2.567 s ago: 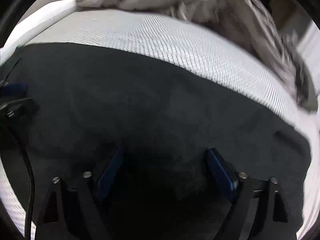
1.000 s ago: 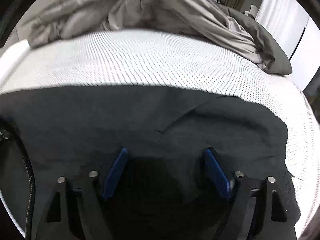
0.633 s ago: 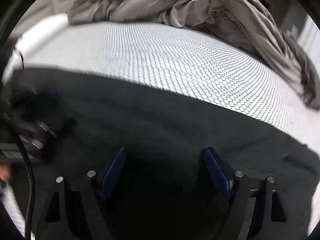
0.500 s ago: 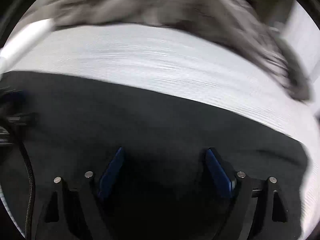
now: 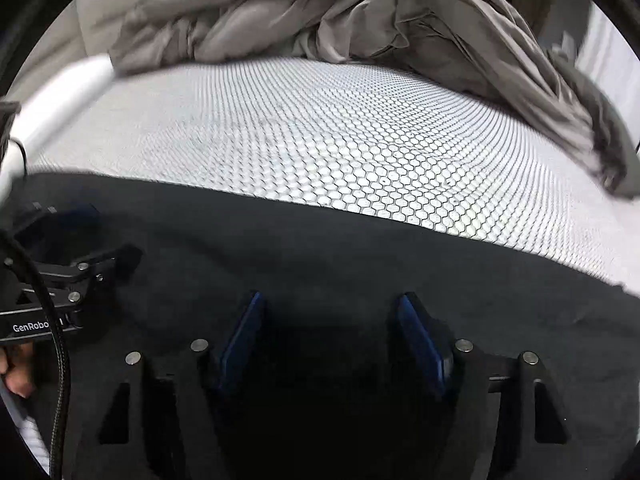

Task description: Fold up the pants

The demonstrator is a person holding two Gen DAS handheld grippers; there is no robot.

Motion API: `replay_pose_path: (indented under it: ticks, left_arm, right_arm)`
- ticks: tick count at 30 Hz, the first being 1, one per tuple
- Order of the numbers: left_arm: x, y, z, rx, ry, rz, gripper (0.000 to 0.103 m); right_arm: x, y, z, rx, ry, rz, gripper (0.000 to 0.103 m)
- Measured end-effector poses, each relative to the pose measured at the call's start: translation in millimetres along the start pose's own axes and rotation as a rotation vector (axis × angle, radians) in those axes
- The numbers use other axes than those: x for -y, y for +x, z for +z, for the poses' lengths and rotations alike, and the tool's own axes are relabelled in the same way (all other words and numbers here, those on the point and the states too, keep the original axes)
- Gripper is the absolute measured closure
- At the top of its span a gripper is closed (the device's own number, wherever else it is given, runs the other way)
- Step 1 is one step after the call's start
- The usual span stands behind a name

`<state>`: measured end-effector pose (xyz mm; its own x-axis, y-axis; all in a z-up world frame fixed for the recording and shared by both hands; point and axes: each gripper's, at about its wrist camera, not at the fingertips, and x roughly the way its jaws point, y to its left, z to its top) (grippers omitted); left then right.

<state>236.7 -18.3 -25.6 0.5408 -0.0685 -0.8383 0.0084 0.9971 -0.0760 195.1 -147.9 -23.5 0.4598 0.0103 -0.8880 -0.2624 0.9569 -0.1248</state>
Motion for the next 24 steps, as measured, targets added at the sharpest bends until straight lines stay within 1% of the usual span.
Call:
replay_pose_path:
  ticks: [2,4,5,7,8,9,10,11,13,14,15,16,17,19,20,21,22,23,24]
  left_arm:
    - [-2.8,-0.2,-2.7,0.007,-0.001,-0.008,0.020]
    - [-6.1,0.4,-2.2,0.011,-0.009,-0.018,0.020]
    - [-5.2,0.5,-1.9,0.011,-0.008,-0.017,0.020]
    - [-6.7,2.6,1.4,0.010,-0.003,-0.016,0.020]
    - [-7.3,3.6,3.5,0.008,0.001,-0.012,0.019]
    - [-8.8,1.4,0.7,0.007,0.003,-0.007,0.019]
    - [-8.6,1.5,0.9,0.006,0.004,-0.003,0.019]
    - [-11.4,0.6,1.1,0.005,0.004,0.001,0.019]
    - [-11.3,-8.8,0.7,-0.004,-0.005,0.024,0.021]
    - [-8.5,-19.3,0.2,0.002,-0.015,0.003,0.021]
    - [-4.1,-28.4,-0.5,0.013,-0.012,-0.039,0.021]
    - [6.6,-40.3,-3.1,0.027,0.016,-0.104,0.021]
    - [15.2,-45.6,-5.2,0.028,0.039,-0.129,0.020]
    - [40.1,-44.9,-13.3,-0.007,0.107,-0.173,0.020]
    - [48.9,-38.6,-18.7,-0.035,0.139,-0.188,0.020]
    - [54.4,-30.5,-24.1,-0.063,0.161,-0.169,0.020]
    - [57.0,-25.3,-27.9,-0.074,0.174,-0.144,0.020]
    - [57.2,-23.6,-32.3,-0.065,0.189,-0.127,0.019]
    - [55.9,-25.0,-32.9,-0.059,0.190,-0.129,0.018]
  right_arm:
    - [22.5,-3.0,-0.8,0.010,0.026,-0.076,0.032]
    - [64.2,-3.2,-7.4,0.004,0.075,-0.278,0.032]
    - [90.7,-0.8,-10.6,-0.005,0.111,-0.359,0.032]
    - [136.9,-6.4,-25.1,-0.014,0.226,-0.455,0.032]
    - [151.6,-9.1,-28.1,-0.017,0.261,-0.483,0.039]
    - [167.6,-13.0,-34.7,-0.012,0.298,-0.481,0.044]
    - [178.5,-17.3,-41.2,-0.003,0.331,-0.437,0.047]
    - [180.1,-19.8,-42.7,0.008,0.330,-0.421,0.047]
    - [168.0,-30.5,-41.8,0.026,0.254,-0.418,0.047]
    - [163.7,-33.6,-40.9,0.032,0.236,-0.403,0.047]
    - [158.0,-41.8,-41.0,0.045,0.221,-0.360,0.047]
    - [149.6,-49.2,-40.4,0.059,0.207,-0.284,0.047]
    - [137.9,-53.1,-38.2,0.061,0.181,-0.195,0.046]
    - [111.1,-52.9,-33.6,0.060,0.095,-0.076,0.045]
    - [97.8,-51.7,-35.1,0.057,0.053,-0.037,0.044]
    - [84.1,-48.2,-36.9,0.042,0.011,0.003,0.044]
    - [71.3,-38.3,-38.1,0.003,-0.036,0.036,0.044]
    - [62.8,-32.3,-38.2,-0.019,-0.063,0.029,0.044]
    - [60.0,-28.0,-43.6,-0.032,-0.095,0.011,0.042]
